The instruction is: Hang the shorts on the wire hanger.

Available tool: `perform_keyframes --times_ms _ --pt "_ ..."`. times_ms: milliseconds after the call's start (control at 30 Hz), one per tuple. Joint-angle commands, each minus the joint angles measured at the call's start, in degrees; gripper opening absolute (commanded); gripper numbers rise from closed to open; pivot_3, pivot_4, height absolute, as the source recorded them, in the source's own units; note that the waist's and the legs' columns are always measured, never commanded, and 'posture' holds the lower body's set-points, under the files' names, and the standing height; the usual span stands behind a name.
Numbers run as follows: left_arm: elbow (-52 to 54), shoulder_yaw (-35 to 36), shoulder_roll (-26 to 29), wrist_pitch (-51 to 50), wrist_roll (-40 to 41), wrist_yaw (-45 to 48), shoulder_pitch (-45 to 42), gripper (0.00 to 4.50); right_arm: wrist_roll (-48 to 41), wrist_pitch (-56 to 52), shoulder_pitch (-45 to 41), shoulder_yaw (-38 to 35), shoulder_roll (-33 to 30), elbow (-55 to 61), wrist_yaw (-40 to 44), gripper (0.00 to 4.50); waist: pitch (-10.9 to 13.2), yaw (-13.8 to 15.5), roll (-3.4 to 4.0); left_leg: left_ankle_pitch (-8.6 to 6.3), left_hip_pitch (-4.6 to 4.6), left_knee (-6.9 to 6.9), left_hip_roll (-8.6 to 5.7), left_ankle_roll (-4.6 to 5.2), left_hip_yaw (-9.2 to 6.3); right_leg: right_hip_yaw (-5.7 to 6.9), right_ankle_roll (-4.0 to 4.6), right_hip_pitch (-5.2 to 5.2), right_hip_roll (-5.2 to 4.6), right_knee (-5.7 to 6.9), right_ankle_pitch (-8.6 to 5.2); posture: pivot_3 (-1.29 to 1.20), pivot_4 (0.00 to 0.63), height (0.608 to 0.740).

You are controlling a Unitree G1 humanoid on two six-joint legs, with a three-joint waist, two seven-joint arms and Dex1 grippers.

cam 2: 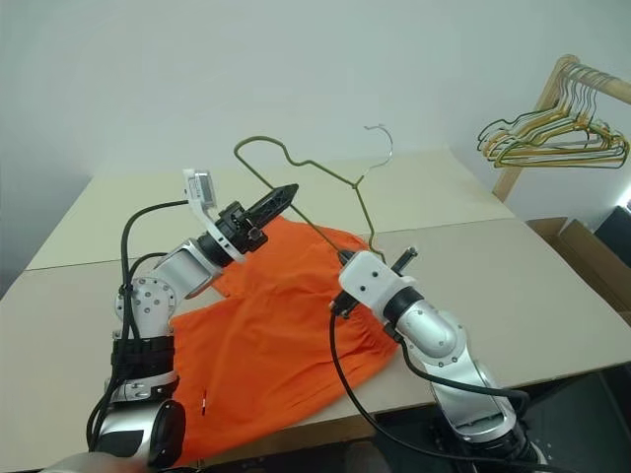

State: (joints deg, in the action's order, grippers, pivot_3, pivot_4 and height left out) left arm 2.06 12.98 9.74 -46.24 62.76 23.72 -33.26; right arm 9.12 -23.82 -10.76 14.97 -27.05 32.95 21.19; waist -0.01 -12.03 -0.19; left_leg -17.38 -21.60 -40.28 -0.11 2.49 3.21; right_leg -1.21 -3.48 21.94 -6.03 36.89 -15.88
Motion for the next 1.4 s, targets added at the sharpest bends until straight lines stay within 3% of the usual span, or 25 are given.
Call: perform_keyframes --times_ms 33,200,300,467,633,667,767,833,900,1000,1100,1400 --pt "0.25 0.86 -0.31 1.60 -0.46 0.05 -1.25 0.03 1.89 1.89 -1.36 -0.44 1.19 0.55 -1.00 0.00 0.00 0.00 0.00 0.00 0.00 0.00 0.00 0.00 -0.01 0.00 0.00 0.00 0.00 0.00 0.00 -0.25 0.000 0.740" --pt "0.72 0.13 -0.44 2.90 -2.70 0.39 -1.02 0.03 4.72 3.06 -1.85 -0.08 2.05 -0.55 -1.43 0.00 0.00 0.03 0.00 0.02 0.00 0.00 -0.01 -0.03 -0.02 0.00 0.00 0.00 -0.01 0.01 0.00 -0.25 0.000 0.740" --pt "1.36 -1.00 -0.09 4.63 -5.33 1.19 -0.95 0.00 6.08 3.88 -2.08 0.18 1.86 -0.97 -0.83 0.76 0.00 0.02 0.00 0.03 -0.01 0.00 -0.02 -0.06 -0.02 0.00 0.00 0.00 -0.01 0.00 0.00 -0.25 0.000 0.740" --pt "-0.70 -1.18 2.00 8.34 -10.46 3.82 -2.81 0.00 5.48 4.86 -2.06 -1.69 2.54 -1.02 -0.48 2.50 0.00 0.00 0.00 0.03 0.00 0.01 -0.01 -0.05 -0.02 0.00 0.00 0.01 0.00 0.01 0.00 -0.24 0.000 0.740" --pt "-3.88 1.05 5.97 8.75 -10.38 9.05 -5.50 0.00 -6.94 1.93 -1.25 -9.78 2.71 1.01 5.82 4.26 0.00 0.10 0.00 0.03 -0.01 0.01 -0.01 -0.05 -0.03 0.02 0.00 0.01 0.02 0.01 0.00 -0.24 0.000 0.740" --pt "-4.48 2.32 7.78 8.10 -9.34 10.92 -6.29 0.00 -19.18 -6.06 -2.30 -15.85 1.89 2.18 11.04 4.48 0.00 0.15 0.00 0.00 0.00 0.01 -0.01 0.00 -0.05 0.04 0.00 -0.01 0.01 0.00 0.00 -0.23 0.000 0.740" --pt "-5.16 5.78 12.97 5.37 -4.80 17.89 -7.42 0.00 -44.62 -20.75 -5.63 -29.36 -3.87 2.45 21.91 4.48 0.02 0.03 0.00 -0.01 -0.07 0.02 0.02 0.03 -0.07 0.09 0.00 -0.06 -0.01 0.12 0.00 -0.23 0.000 0.740" --pt "-5.38 7.45 16.04 2.21 -0.53 23.41 -7.32 0.00 -53.07 -25.33 -7.33 -32.88 -9.28 -0.03 27.21 4.48 0.03 -0.08 0.01 -0.07 -0.04 0.02 0.04 0.13 -0.09 0.14 0.00 -0.07 -0.01 0.15 0.00 -0.24 0.000 0.740" --pt "-6.04 8.81 18.74 -0.67 3.14 29.51 -7.04 0.00 -56.75 -28.31 -8.07 -32.38 -15.89 -1.92 33.62 4.48 0.03 -0.01 0.01 -0.25 0.00 0.05 0.05 0.43 -0.18 0.17 -0.01 -0.10 0.02 0.08 0.00 -0.23 0.000 0.740" --pt "-5.83 9.21 21.85 -3.47 6.82 39.01 -6.86 0.00 -59.43 -29.93 -8.75 -29.55 -19.97 -6.12 38.31 4.48 0.06 0.17 -0.05 -0.27 0.09 0.04 0.05 0.47 -0.22 0.22 -0.03 -0.25 0.02 -0.23 -0.02 -0.23 0.000 0.740" --pt "-6.23 8.65 23.15 -4.99 8.00 43.70 -7.38 0.00 -66.03 -34.45 -11.70 -28.54 -19.04 -11.83 40.63 4.48 0.09 0.37 -0.07 -0.33 0.58 0.06 0.07 0.55 -0.22 0.23 -0.05 -0.95 0.02 -0.65 -0.04 -0.22 0.000 0.740" --pt "-5.35 7.40 21.42 -5.01 7.83 44.02 -8.60 0.00 -68.62 -38.10 -15.80 -21.56 -15.91 -13.02 38.51 4.48 0.08 1.90 -0.07 -0.24 0.45 0.19 0.04 0.39 -0.36 0.22 -0.05 -0.79 -0.07 -0.64 -0.03 -0.21 0.000 0.740"
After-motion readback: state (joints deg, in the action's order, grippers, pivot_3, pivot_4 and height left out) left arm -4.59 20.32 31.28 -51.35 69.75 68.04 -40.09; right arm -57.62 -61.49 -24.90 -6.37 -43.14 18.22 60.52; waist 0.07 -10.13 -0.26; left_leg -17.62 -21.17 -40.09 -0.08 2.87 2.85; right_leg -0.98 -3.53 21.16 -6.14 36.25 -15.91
